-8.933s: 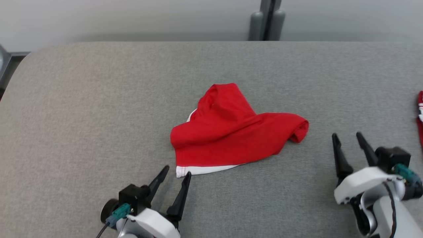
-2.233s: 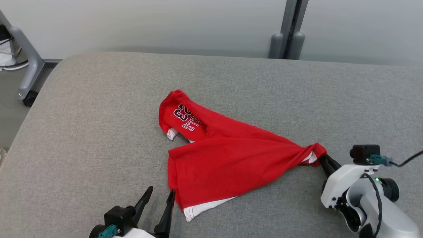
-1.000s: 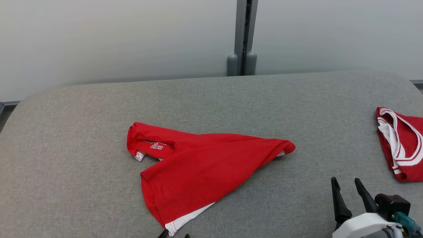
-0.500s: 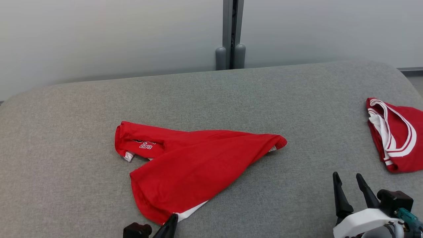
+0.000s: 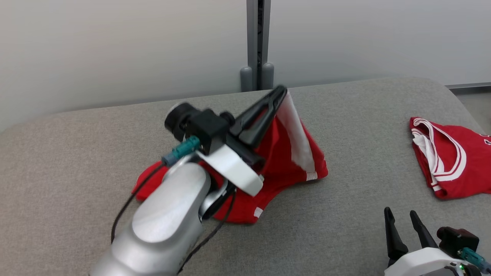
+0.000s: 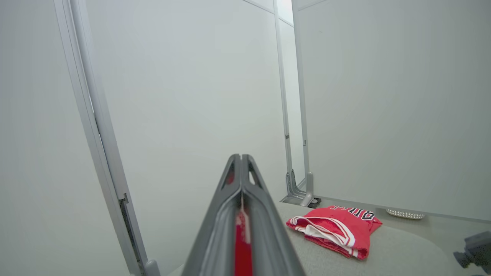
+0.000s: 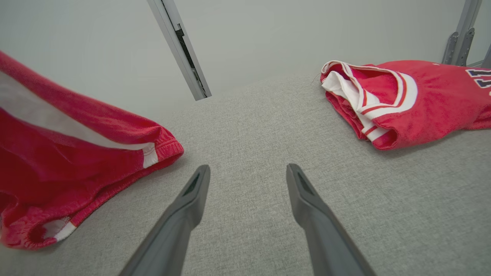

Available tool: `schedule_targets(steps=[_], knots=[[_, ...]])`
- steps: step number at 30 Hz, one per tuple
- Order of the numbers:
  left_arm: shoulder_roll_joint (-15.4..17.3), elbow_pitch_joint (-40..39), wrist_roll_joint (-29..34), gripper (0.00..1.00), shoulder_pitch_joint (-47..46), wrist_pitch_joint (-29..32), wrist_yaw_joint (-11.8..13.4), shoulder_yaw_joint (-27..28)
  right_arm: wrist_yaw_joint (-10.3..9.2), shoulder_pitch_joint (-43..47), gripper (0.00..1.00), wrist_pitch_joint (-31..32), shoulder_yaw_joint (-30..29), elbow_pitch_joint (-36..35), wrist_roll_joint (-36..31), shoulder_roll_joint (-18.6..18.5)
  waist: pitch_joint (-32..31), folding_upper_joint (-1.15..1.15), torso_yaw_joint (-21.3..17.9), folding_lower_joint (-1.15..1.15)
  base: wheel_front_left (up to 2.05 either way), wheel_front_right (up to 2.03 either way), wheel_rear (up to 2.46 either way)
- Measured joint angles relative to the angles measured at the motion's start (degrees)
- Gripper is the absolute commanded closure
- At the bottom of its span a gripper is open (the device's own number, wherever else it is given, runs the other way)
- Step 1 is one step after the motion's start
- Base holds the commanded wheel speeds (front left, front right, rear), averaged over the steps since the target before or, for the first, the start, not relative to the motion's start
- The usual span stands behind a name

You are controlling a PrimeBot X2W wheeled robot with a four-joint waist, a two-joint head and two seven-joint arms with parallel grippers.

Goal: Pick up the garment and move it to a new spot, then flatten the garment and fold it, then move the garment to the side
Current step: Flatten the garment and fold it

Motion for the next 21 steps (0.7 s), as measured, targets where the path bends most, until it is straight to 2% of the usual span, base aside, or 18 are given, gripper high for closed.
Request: schedule_targets(steps=[3, 6, 9, 12, 17, 21], knots=[[-0.31, 0.74, -3.66, 1.0, -6.12, 0.01, 0.11, 0.82, 0.0, 0.48, 0.0, 0.0, 0.34, 0.21, 1.04, 0.04, -0.12, 0.0, -0.88, 0.0, 0.0, 0.0, 0.0], [-0.44, 1.77, -9.01, 1.0, -9.29, 0.0, 3.22, 2.67, 0.0, 1.04, 0.0, 0.0, 0.01, 0.32, 1.49, 0.0, 0.11, 0.0, -1.43, 0.0, 0.0, 0.0, 0.0], [-0.27, 6.05, -9.99, 1.0, -10.11, -0.01, 6.5, 4.72, 0.0, 1.2, 0.0, 0.0, -0.42, 0.18, 1.65, 0.01, 0.91, 0.0, -1.33, 0.0, 0.0, 0.0, 0.0], [2.99, 13.34, -10.79, 1.0, -7.73, 1.53, 8.02, 6.36, 0.0, 1.1, 0.0, 0.0, -0.38, 0.03, 1.75, 0.01, 2.0, 0.0, -0.94, 0.0, 0.0, 0.0, 0.0], [9.83, 23.88, -13.91, 1.0, 3.65, 1.86, 7.2, 8.88, 0.0, 0.26, 0.0, 0.0, 0.03, -0.19, 2.13, 0.05, 3.73, 0.0, -0.08, 0.0, 0.0, 0.0, 0.0], [11.16, 27.47, -16.26, 1.0, 11.73, 0.77, 5.22, 10.81, 0.0, -0.02, 0.0, 0.0, -0.75, -0.22, 1.35, 0.05, 4.11, 0.0, 1.13, 0.0, 0.0, 0.0, 0.0]])
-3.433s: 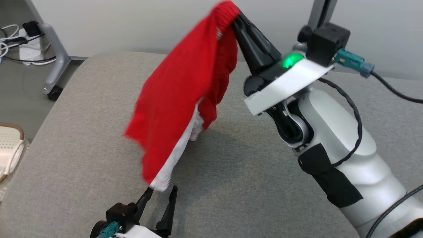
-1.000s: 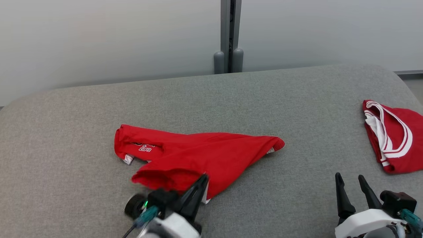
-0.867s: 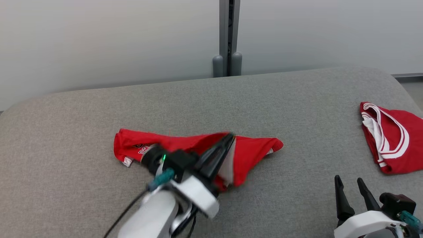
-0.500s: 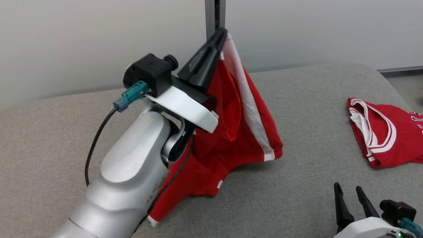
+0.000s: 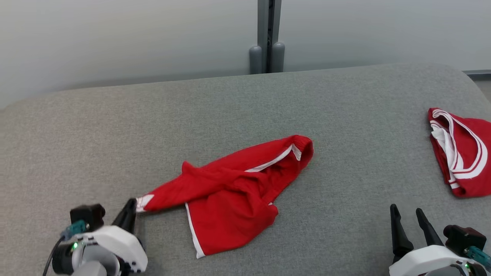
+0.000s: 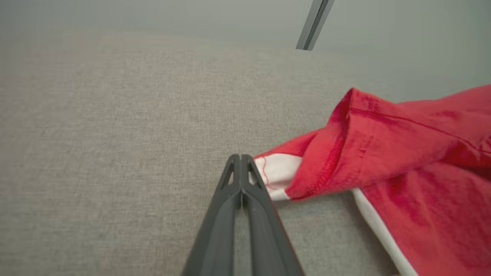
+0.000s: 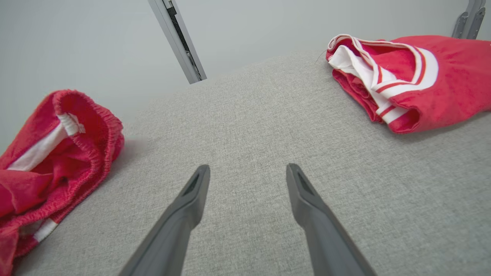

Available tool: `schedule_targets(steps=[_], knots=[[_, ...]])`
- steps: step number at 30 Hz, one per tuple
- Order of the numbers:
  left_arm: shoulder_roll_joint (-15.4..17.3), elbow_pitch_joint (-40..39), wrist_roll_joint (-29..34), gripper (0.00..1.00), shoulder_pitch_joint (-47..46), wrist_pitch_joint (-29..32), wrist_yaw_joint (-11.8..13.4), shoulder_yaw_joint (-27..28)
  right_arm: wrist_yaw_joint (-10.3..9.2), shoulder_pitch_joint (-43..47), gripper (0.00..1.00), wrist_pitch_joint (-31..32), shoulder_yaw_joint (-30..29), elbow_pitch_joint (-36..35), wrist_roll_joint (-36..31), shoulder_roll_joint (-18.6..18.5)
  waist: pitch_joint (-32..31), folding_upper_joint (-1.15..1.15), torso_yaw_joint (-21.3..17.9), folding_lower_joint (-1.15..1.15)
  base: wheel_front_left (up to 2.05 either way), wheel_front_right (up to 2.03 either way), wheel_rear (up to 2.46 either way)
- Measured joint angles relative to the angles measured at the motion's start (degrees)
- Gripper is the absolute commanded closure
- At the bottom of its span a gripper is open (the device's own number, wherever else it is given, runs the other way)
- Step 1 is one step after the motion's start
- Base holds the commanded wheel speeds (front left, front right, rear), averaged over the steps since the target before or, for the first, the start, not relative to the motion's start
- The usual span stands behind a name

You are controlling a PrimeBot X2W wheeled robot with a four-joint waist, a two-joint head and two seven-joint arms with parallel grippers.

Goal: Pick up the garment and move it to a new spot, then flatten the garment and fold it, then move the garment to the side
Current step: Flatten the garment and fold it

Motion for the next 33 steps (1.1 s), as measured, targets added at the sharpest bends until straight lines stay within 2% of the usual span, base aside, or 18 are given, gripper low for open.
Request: schedule_targets(steps=[2, 5, 6, 8, 13, 18, 21, 25, 33], knots=[[-0.34, 0.64, -0.7, 1.0, 2.94, -0.4, -1.24, 0.36, 0.0, -0.01, 0.0, 0.0, -0.41, 0.04, -0.45, -0.02, -0.12, 0.0, 0.74, 0.0, 0.0, 0.0, 0.0], [-1.04, -0.3, -0.4, 1.0, 4.52, -0.58, -1.78, 1.14, 0.0, -0.06, 0.0, 0.0, -0.47, 0.09, -0.78, -0.02, -0.62, 0.0, 1.85, 0.0, 0.0, 0.0, 0.0], [-1.2, -1.65, 0.15, 0.82, 4.67, -0.59, -1.77, 2.07, 0.0, -0.08, 0.0, 0.0, -0.19, 0.09, -0.78, -0.03, -0.83, 0.0, 2.18, 0.0, 0.0, 0.0, 0.0], [-1.56, -4.75, 1.99, 0.0, 5.13, -0.67, -1.34, 4.04, 0.0, -0.3, 0.0, 0.0, 0.57, 0.08, -0.74, -0.01, -1.35, 0.0, 2.58, 0.0, 0.0, 0.0, 0.0], [-3.2, -13.94, 10.02, 0.0, 8.33, -0.67, 1.0, 10.14, 0.0, -0.53, 0.0, 0.0, 2.5, -0.19, -0.56, -0.02, -3.06, 0.0, 2.48, 0.0, 0.0, 0.0, 0.0], [-5.8, -16.27, 13.21, 0.0, 12.64, -0.67, 0.9, 13.5, 0.0, -0.14, 0.0, 0.0, 3.44, -0.41, -0.46, -0.01, -4.24, 0.0, 1.57, 0.0, 0.0, 0.0, 0.0], [-7.44, -15.82, 13.88, 0.0, 13.49, -0.67, -0.32, 13.93, 0.0, 0.07, 0.0, 0.0, 3.72, -0.65, -0.43, -0.03, -4.45, 0.0, 1.0, 0.0, 0.0, 0.0, 0.0], [-8.48, -11.49, 13.99, 0.0, 12.16, -0.2, -1.54, 12.51, 0.0, 0.6, 0.0, 0.0, 4.2, -0.77, -0.43, -0.02, -3.96, 0.0, 0.48, 0.0, 0.0, 0.0, 0.0], [-9.68, -4.8, 13.29, 0.0, -1.61, 9.95, -2.29, 10.11, 0.0, -0.43, 0.0, 0.0, 5.24, -1.13, -0.75, -0.01, -1.25, 0.0, -0.37, 0.0, 0.0, 0.0, 0.0]])
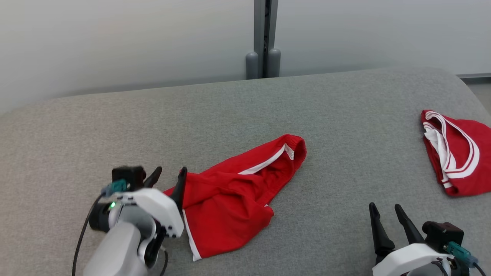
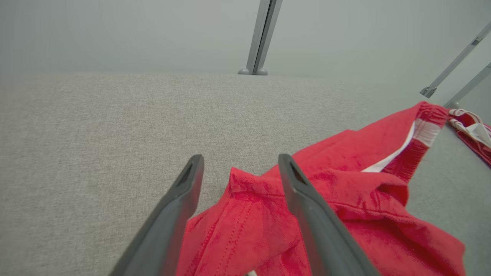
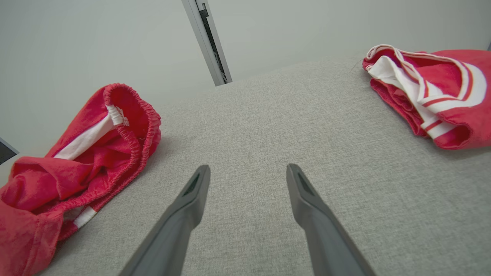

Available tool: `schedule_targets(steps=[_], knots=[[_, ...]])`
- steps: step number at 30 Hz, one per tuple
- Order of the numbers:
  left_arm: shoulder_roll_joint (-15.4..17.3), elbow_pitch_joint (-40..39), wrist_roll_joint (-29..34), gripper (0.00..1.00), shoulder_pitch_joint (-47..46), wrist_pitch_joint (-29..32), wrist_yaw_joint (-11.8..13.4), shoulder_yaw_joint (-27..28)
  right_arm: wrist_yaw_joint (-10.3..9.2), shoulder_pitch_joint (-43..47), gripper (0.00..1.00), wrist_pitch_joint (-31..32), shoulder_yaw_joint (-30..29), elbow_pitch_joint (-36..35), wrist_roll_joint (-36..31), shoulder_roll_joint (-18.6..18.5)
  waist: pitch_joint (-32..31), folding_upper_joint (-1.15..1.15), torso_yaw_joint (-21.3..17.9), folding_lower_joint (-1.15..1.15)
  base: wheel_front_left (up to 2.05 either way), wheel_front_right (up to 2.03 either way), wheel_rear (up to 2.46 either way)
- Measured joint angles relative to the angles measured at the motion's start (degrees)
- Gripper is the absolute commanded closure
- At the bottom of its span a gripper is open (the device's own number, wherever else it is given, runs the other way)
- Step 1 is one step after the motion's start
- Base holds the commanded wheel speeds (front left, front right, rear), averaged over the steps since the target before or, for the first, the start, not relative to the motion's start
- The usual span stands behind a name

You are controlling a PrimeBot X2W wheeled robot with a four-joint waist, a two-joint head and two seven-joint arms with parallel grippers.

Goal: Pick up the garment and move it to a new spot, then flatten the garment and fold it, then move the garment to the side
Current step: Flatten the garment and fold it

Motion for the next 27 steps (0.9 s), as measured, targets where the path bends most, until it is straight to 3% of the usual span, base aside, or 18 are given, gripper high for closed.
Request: schedule_targets(steps=[9, 17, 26, 27], knots=[[-1.25, 6.92, -2.72, 0.0, -6.62, 7.95, 0.04, -0.78, 0.0, -0.79, 0.0, 0.0, 0.67, 0.16, -0.02, 0.0, 1.68, 0.0, -2.29, 0.0, 0.0, 0.0, 0.0], [-1.3, 9.92, -2.79, 0.0, -7.34, 6.99, 1.53, -1.27, 0.0, -1.04, 0.0, 0.0, 0.24, -0.27, -0.43, -0.01, 2.69, 0.0, -2.9, 0.0, 0.0, 0.0, 0.0], [-1.1, 13.4, -3.28, 0.0, -8.66, 5.56, 1.53, -1.15, 0.0, -2.19, 0.0, 0.0, 1.07, -0.69, -0.12, 0.0, 4.23, 0.0, -3.44, 0.0, 0.0, 0.0, 0.0], [-1.09, 13.71, -3.28, 0.05, -8.8, 5.36, 1.47, -1.18, 0.0, -2.21, 0.0, 0.0, 1.07, -0.69, -0.11, -0.01, 4.38, 0.0, -3.53, 0.0, 0.0, 0.0, 0.0]])
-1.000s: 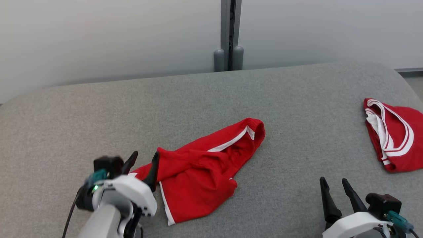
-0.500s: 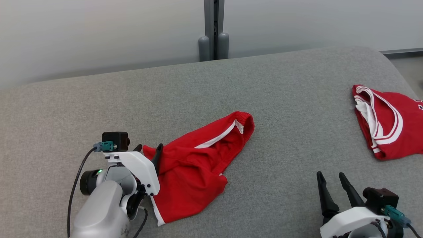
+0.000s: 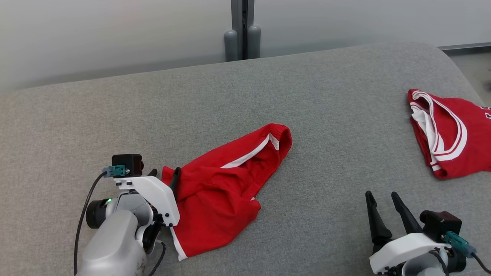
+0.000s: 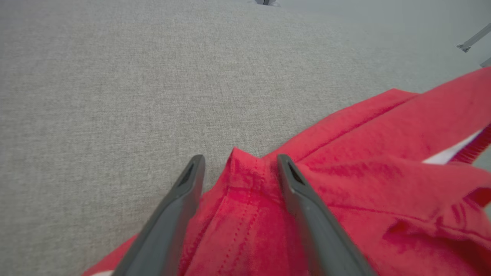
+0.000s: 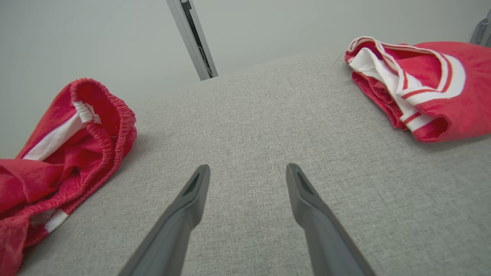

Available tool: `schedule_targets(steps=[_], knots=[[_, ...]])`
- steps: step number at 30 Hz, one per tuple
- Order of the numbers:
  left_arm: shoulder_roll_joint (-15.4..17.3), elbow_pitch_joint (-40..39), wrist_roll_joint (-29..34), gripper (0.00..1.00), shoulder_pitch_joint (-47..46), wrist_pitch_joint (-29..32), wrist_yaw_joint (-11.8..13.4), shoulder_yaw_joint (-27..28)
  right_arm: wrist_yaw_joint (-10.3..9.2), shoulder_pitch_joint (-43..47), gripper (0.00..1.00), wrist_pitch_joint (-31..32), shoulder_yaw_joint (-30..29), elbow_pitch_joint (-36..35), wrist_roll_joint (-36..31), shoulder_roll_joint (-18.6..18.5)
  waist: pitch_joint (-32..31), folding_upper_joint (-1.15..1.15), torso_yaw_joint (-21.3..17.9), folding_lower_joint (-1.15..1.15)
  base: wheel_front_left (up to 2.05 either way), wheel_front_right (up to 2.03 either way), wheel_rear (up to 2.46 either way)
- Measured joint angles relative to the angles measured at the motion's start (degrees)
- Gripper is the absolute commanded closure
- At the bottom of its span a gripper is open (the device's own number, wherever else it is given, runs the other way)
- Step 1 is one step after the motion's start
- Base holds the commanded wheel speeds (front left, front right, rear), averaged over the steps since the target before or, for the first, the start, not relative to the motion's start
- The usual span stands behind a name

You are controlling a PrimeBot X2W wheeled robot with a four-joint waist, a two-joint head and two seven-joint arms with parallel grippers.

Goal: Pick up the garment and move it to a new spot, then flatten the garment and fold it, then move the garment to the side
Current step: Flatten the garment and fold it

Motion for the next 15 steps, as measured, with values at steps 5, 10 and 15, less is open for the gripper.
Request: schedule_targets(steps=[5, 10, 15], knots=[[-0.01, 1.11, -0.19, 1.0, -0.47, -0.89, -1.33, -0.77, 0.0, -0.1, 0.0, 0.0, -0.66, 0.05, -0.07, 0.0, 0.12, 0.0, -0.09, 0.0, 0.0, 0.0, 0.0], [-0.1, 1.14, -0.35, 1.0, -0.73, -3.57, -2.43, -1.63, 0.0, 0.17, 0.0, 0.0, -1.91, 0.51, -0.34, -0.02, -0.95, 0.0, 0.8, 0.0, 0.0, 0.0, 0.0], [-0.33, -0.94, -0.31, 1.0, -0.57, -8.17, -3.01, -3.01, 0.0, 0.98, 0.0, 0.0, -2.52, 1.1, 0.03, 0.02, -3.05, 0.0, 2.52, 0.0, 0.0, 0.0, 0.0]])
